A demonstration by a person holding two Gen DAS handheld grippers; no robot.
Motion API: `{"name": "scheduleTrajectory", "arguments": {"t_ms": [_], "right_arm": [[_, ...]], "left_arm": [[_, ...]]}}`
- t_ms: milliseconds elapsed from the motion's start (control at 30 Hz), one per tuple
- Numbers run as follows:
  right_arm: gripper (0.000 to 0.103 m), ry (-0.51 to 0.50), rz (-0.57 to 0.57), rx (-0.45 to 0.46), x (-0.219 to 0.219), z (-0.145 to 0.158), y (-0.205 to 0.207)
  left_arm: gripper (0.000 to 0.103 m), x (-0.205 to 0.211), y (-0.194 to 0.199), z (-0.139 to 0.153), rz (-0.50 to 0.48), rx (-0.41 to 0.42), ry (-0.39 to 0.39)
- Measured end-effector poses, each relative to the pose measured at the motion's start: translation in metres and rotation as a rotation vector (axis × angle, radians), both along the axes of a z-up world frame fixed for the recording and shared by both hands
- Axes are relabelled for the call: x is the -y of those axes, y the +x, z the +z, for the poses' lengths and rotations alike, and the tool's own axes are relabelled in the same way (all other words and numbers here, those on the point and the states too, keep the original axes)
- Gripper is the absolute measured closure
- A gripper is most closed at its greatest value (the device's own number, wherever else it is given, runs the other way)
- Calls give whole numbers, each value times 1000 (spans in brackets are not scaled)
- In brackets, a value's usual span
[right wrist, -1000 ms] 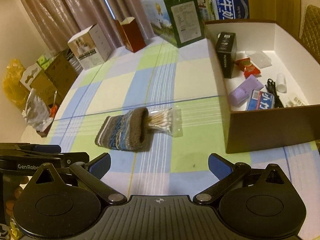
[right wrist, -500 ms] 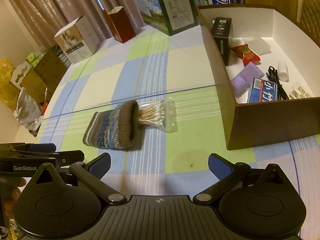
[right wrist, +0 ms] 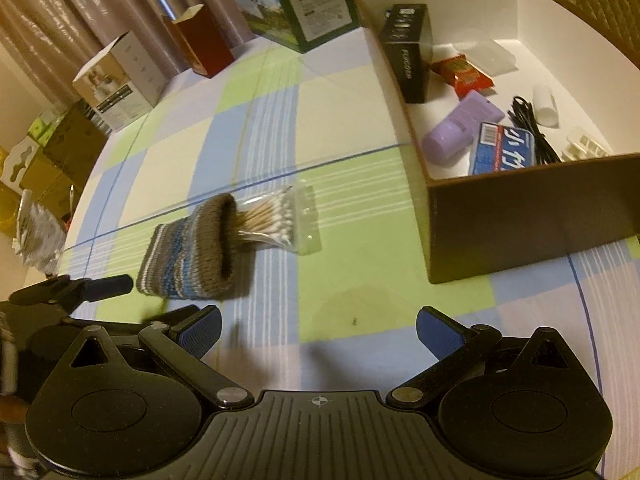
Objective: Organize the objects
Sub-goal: 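Close the left tool on the striped sock while the right tool closes on the cotton swab bag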
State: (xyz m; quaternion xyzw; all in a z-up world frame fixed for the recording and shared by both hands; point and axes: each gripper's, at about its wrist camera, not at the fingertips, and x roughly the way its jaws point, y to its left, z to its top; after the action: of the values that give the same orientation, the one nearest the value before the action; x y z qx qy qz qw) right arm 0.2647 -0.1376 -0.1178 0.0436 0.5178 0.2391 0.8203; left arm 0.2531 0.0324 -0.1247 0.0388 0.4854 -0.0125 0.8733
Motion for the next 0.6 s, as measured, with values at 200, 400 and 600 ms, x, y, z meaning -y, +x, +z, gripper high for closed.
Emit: {"name": "scheduleTrajectory", "arguments": {"t_ms": [200, 400, 600], "right_arm": [[2, -6, -29, -16, 6, -4, 2], [2, -10, -35, -23, 7, -6, 4], [2, -11, 34, -10, -8, -6, 1]], "left_arm": [[20, 11, 16, -18, -33, 27, 46], [41, 5, 26, -28, -49, 40, 48], [82, -22, 23, -13, 7, 49, 2]]}}
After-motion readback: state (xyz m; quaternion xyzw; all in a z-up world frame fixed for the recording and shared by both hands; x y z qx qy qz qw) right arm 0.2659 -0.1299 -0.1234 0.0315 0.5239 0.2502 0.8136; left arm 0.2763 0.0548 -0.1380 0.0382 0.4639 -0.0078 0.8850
